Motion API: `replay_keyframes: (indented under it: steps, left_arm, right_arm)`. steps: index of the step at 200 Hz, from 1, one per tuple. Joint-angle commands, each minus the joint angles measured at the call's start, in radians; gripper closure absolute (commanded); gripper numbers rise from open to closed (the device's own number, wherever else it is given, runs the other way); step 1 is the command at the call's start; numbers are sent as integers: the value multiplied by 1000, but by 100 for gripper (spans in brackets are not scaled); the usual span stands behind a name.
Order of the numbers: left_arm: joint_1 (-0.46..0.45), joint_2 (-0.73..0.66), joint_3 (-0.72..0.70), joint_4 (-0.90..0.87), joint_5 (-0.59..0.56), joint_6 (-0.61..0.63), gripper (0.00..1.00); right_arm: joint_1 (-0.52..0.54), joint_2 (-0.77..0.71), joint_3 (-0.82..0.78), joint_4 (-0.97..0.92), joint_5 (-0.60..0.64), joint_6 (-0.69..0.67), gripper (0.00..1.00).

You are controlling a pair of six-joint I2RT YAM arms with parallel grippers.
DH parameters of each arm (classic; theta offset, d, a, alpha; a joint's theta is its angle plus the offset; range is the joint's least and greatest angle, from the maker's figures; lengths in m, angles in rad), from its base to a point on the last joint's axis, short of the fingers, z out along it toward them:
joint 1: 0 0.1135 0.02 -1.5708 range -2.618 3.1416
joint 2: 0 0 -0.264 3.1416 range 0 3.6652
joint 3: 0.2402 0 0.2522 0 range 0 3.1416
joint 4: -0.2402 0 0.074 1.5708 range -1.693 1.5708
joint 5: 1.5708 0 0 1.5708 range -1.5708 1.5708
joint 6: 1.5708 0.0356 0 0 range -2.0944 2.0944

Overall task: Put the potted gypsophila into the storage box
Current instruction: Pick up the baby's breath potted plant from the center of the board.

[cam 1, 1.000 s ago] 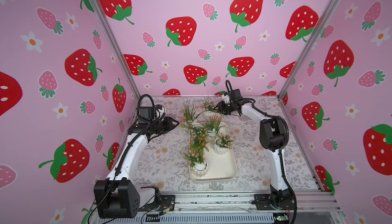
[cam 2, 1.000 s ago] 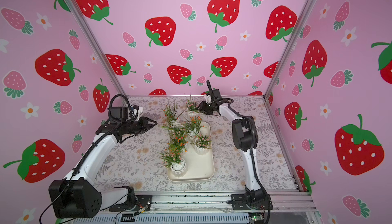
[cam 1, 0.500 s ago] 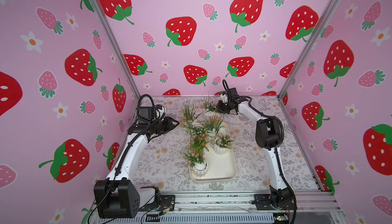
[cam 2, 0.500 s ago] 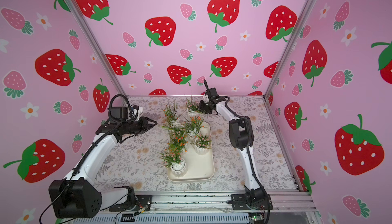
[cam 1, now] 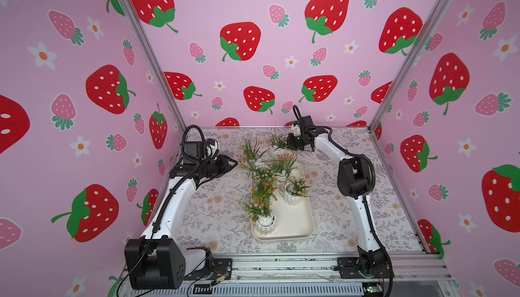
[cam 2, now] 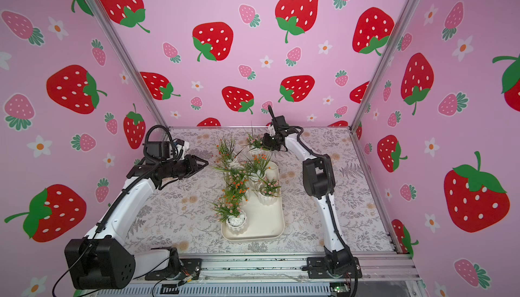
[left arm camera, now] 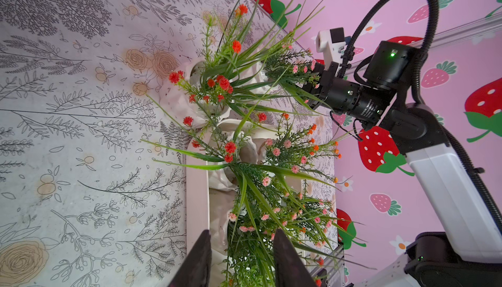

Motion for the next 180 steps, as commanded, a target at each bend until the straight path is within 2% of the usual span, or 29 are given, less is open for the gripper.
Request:
replay_keyframes:
  steps: [1,49,92,180]
  left_arm:
    - [6,-14,-9,13,12,-4,60]
    - [5,-22,-11,15,13,-7,60]
    - [6,-33,-14,17,11,-9,60]
    - [4,-39,-24,23,3,-15,60]
  right_arm:
    - [7,32,12,-91,59,-22,83]
    - [8,27,0,-95,54,-29,93]
    - [7,-40,-65,-25,37,-16,100]
    - [-24,-244,-322,260,17,118,100]
